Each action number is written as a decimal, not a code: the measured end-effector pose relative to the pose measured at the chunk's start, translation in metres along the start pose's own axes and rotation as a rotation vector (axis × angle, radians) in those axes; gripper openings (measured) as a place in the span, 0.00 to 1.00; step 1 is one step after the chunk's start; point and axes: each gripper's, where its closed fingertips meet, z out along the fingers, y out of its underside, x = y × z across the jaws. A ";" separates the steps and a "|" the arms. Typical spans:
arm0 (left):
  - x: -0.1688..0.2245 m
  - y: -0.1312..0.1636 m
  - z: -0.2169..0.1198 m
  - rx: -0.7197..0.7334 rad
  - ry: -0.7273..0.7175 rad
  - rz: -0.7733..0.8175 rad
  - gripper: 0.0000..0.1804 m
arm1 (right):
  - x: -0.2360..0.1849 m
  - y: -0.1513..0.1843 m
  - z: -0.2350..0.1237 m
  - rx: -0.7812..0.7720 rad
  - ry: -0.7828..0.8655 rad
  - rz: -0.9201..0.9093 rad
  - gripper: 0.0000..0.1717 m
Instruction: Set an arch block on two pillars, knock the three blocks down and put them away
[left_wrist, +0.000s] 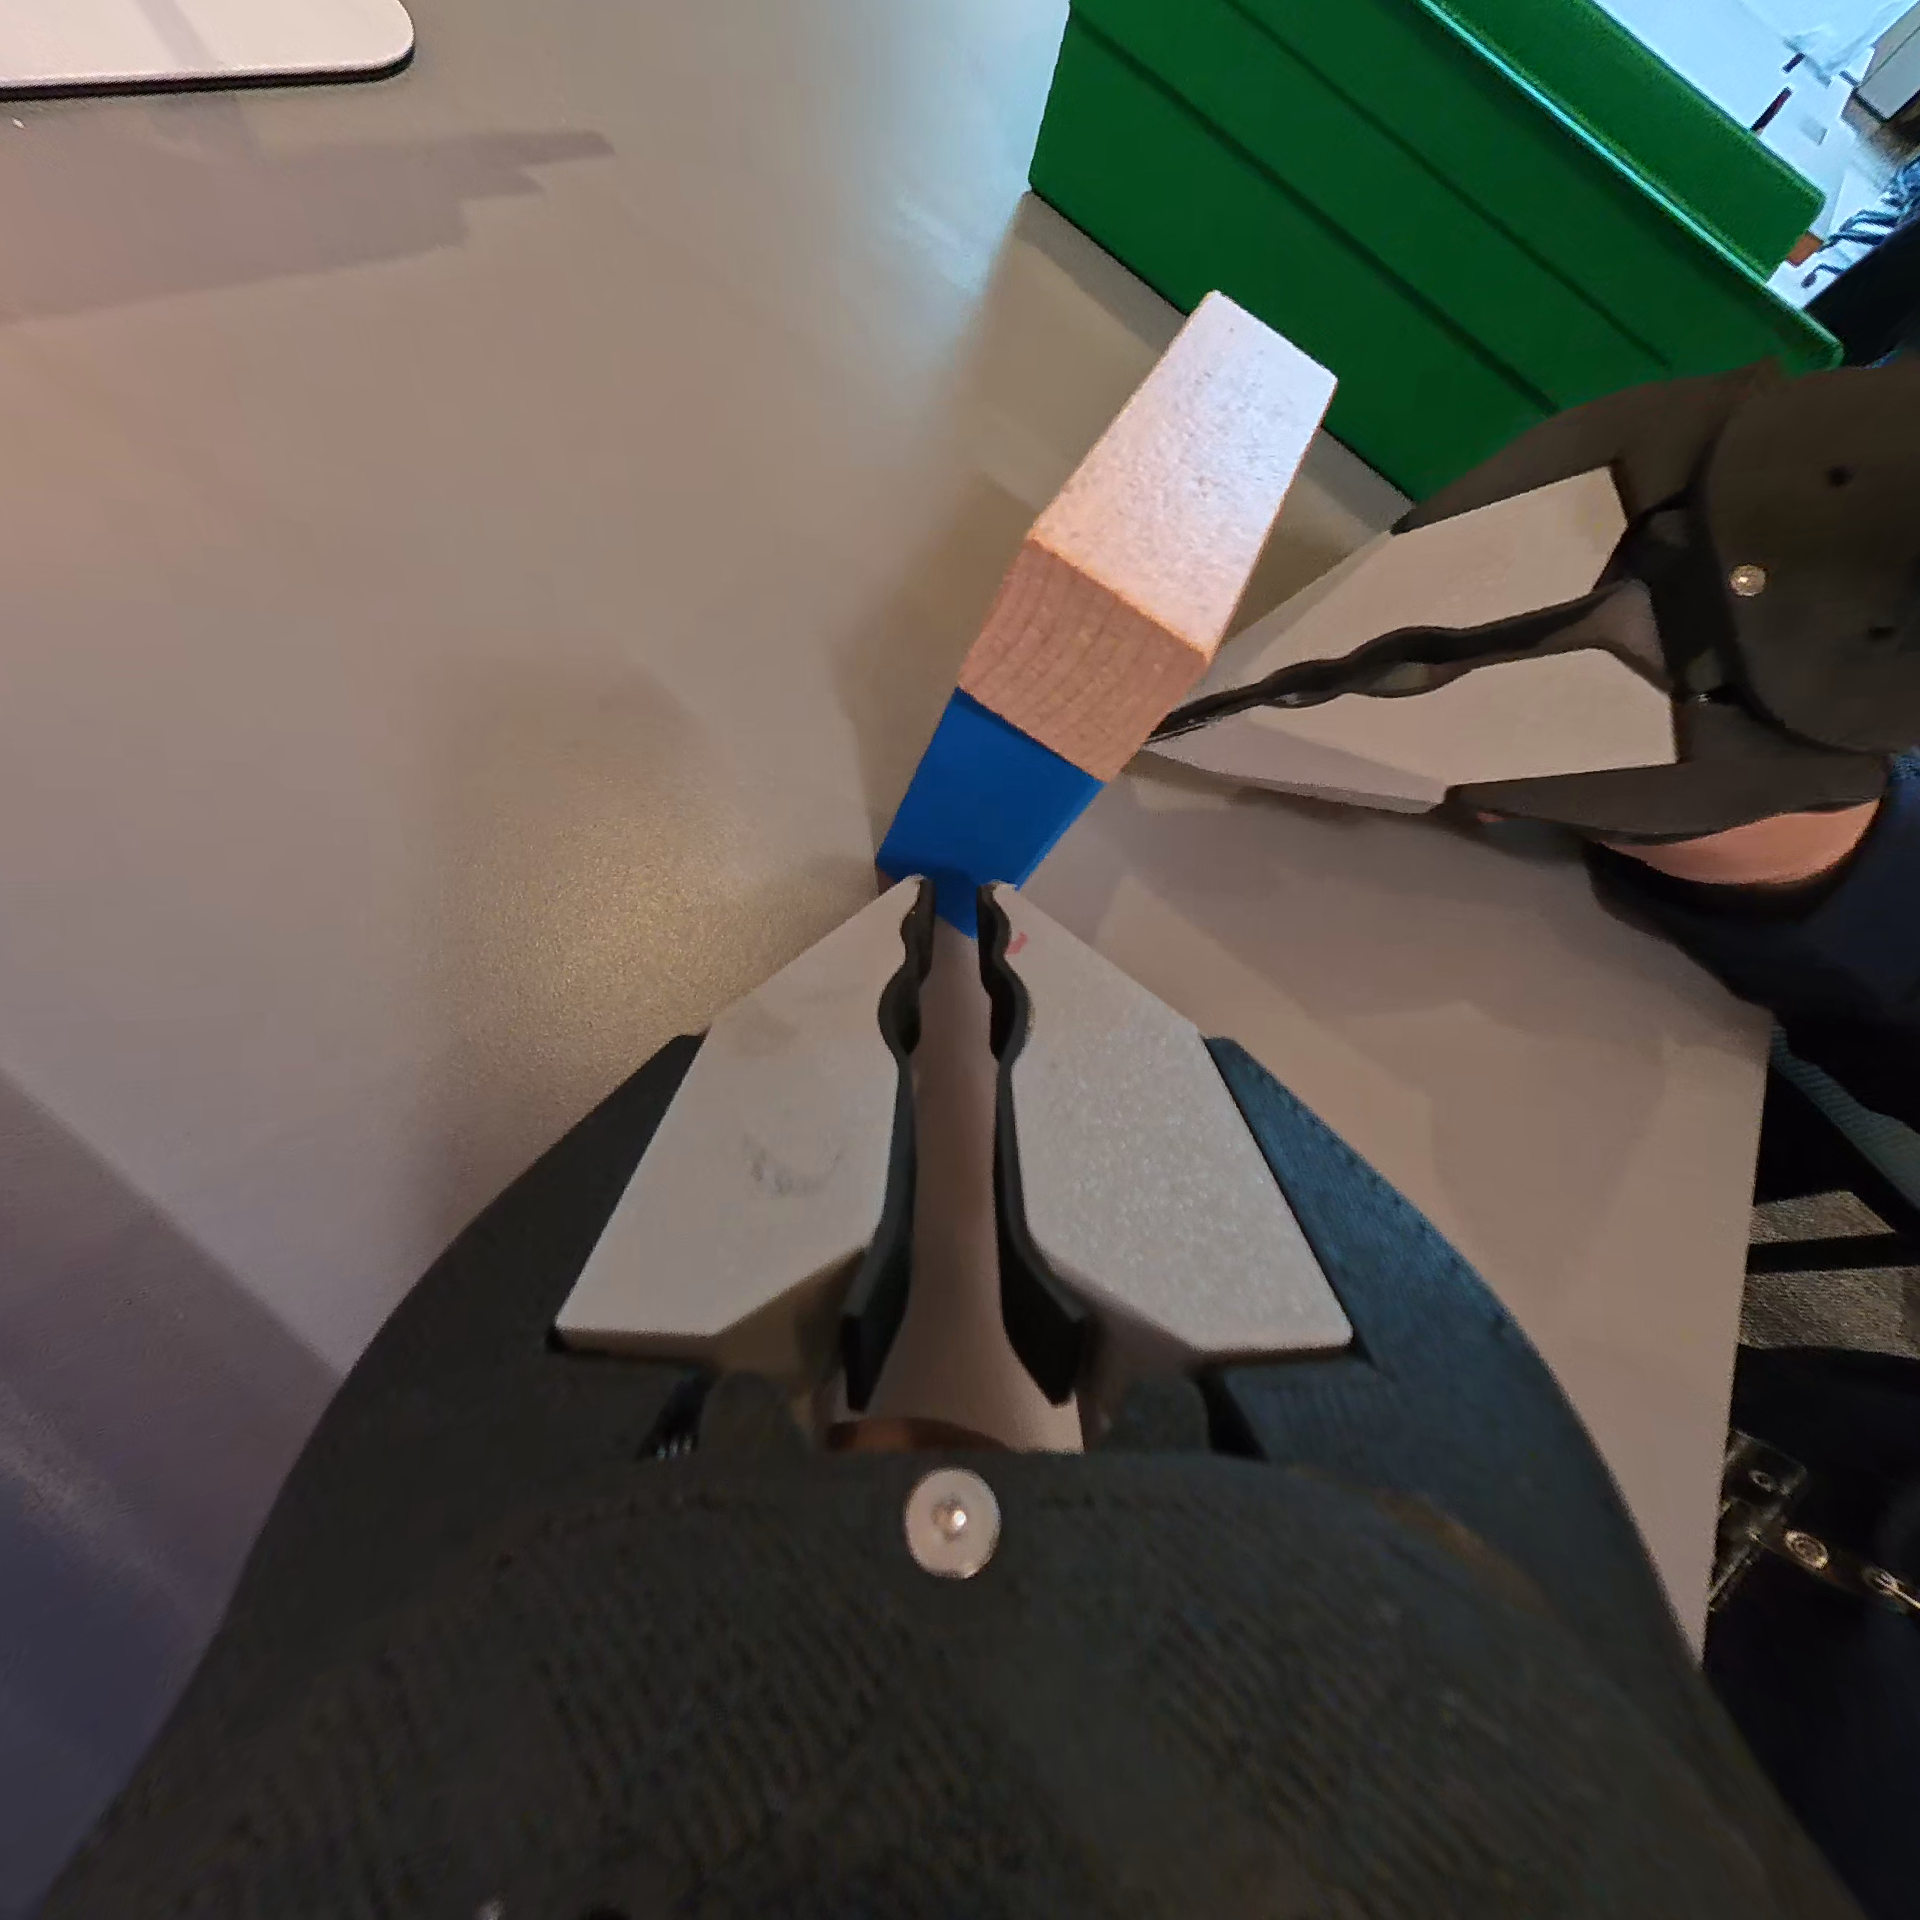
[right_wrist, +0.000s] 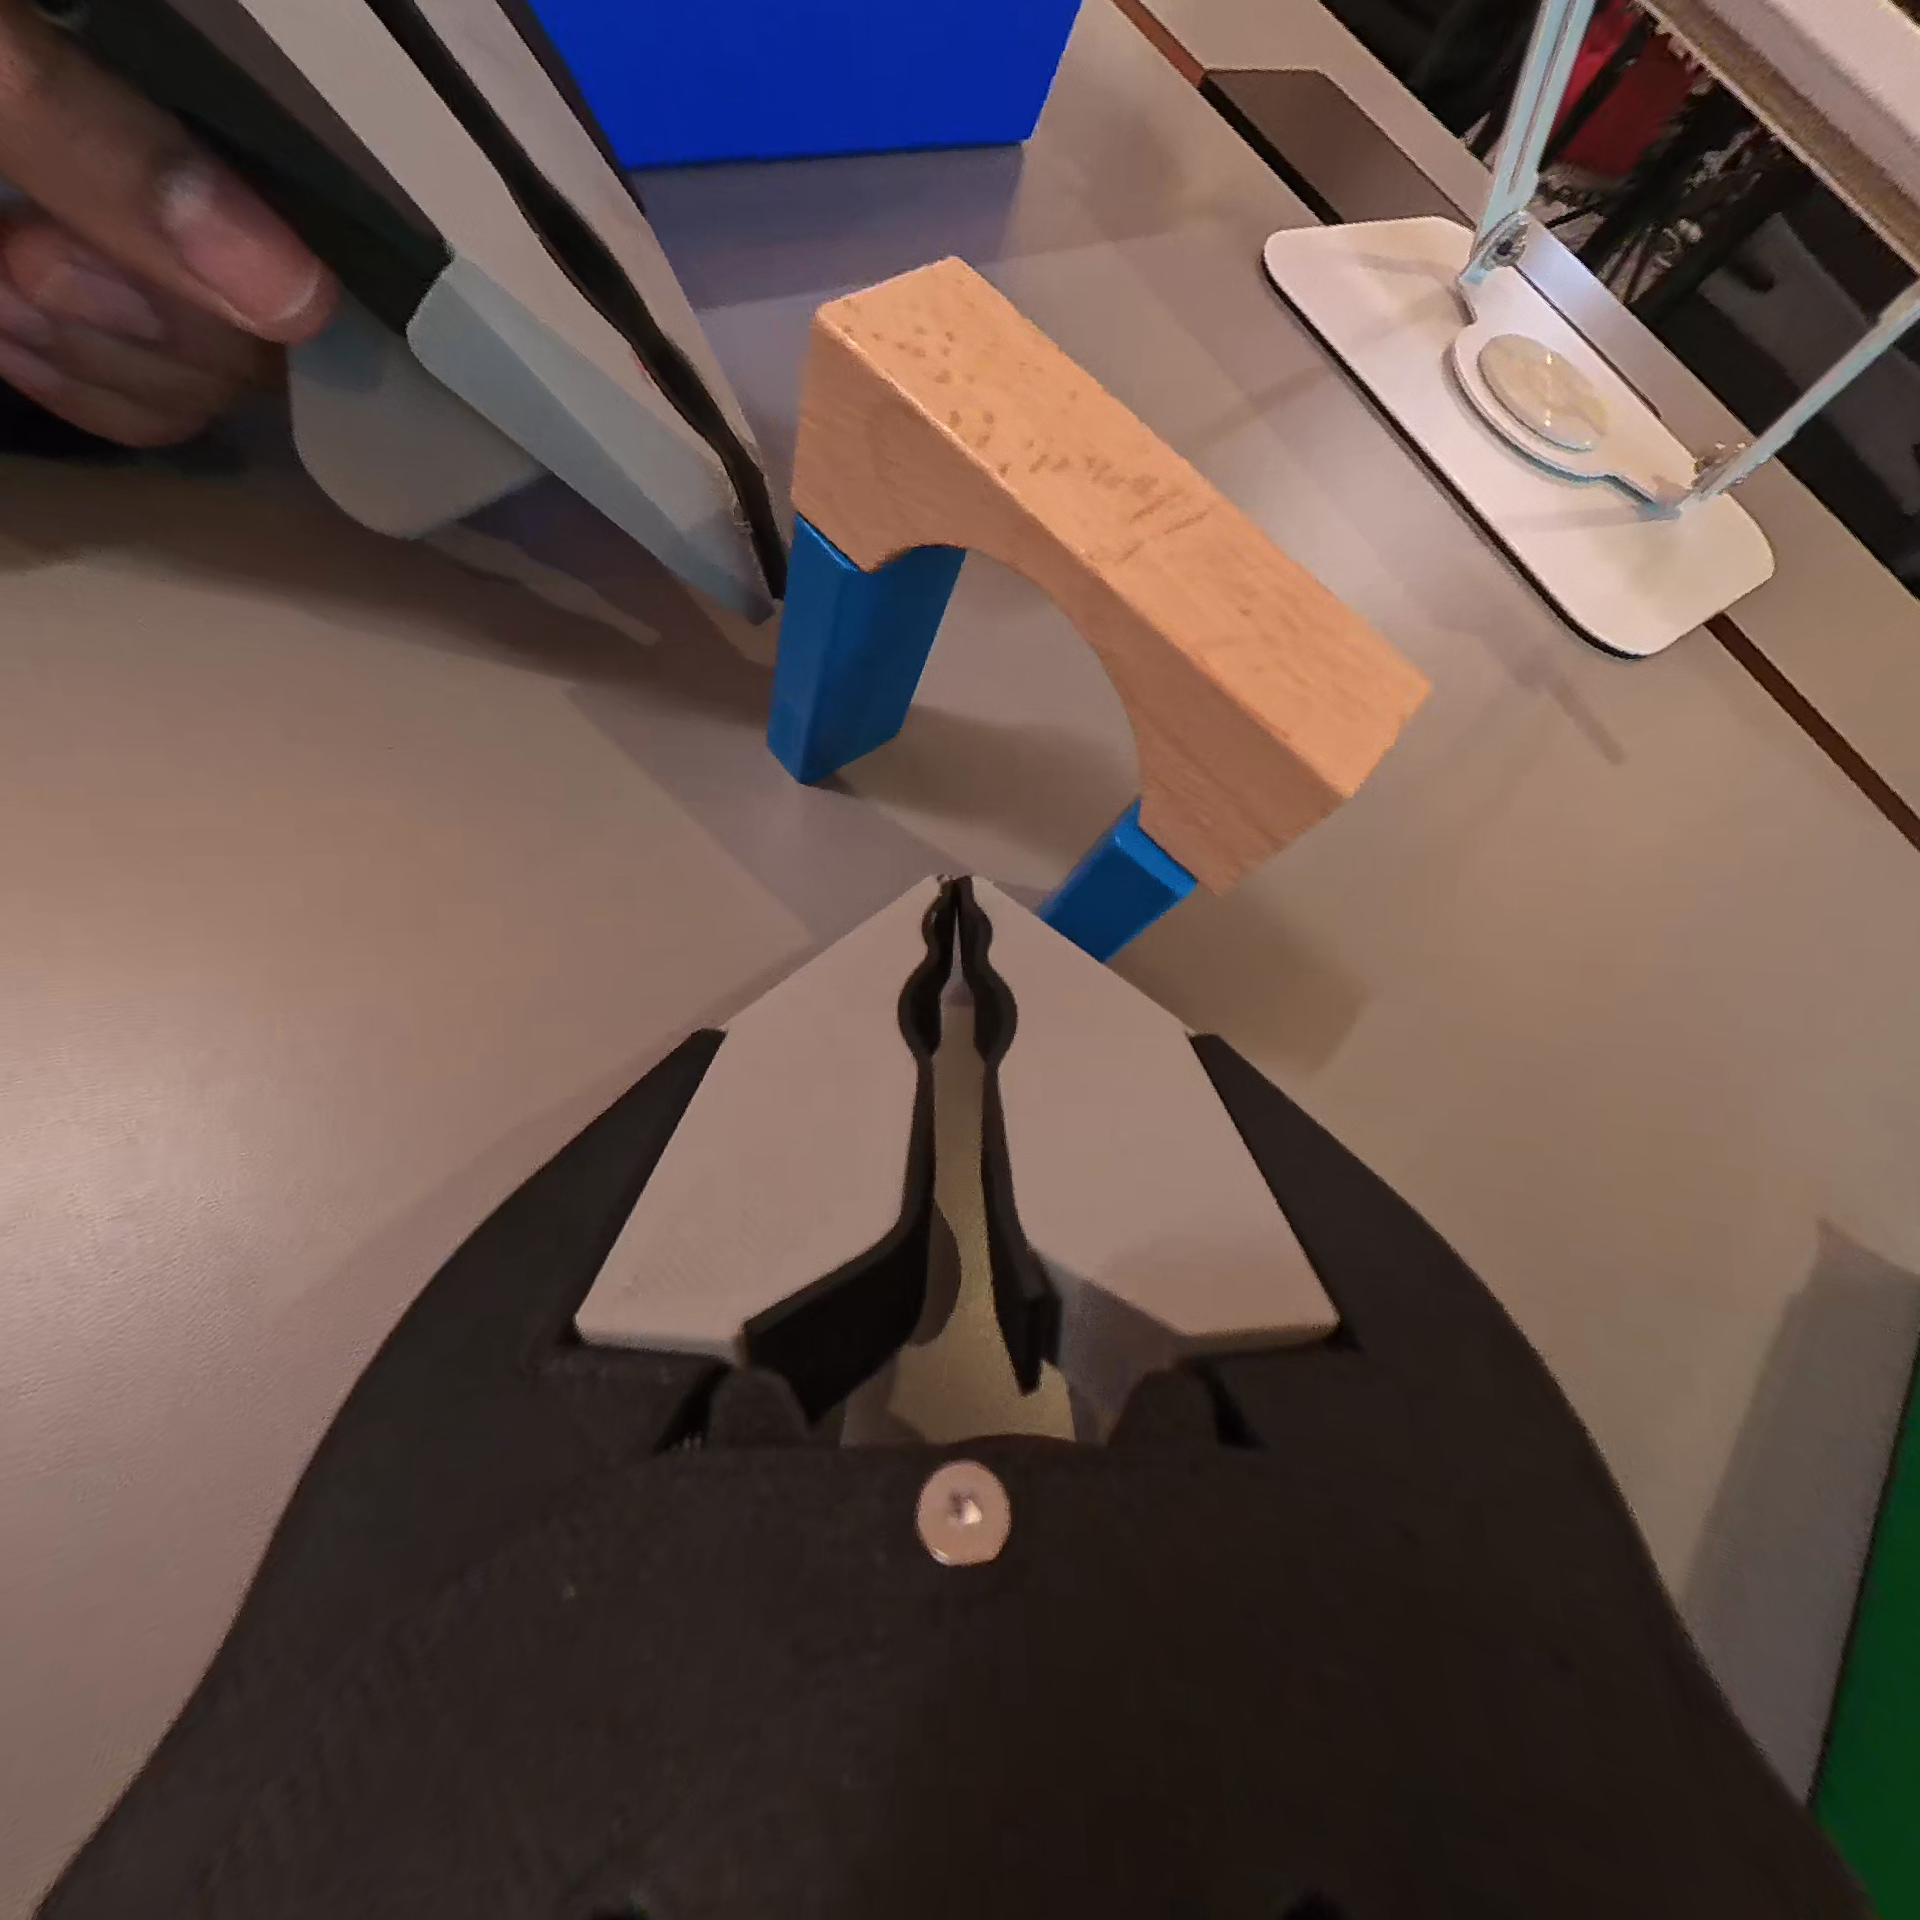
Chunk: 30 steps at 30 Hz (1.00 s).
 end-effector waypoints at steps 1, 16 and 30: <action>0.000 0.000 0.000 0.000 0.000 0.000 0.03 | 0.001 0.000 0.001 -0.004 0.010 -0.001 0.00; 0.000 0.001 0.000 -0.002 -0.002 0.000 0.03 | 0.008 0.000 0.000 0.004 0.027 0.045 0.00; 0.000 0.001 0.000 -0.004 -0.003 0.000 0.03 | 0.005 0.002 0.002 -0.014 0.018 0.023 0.00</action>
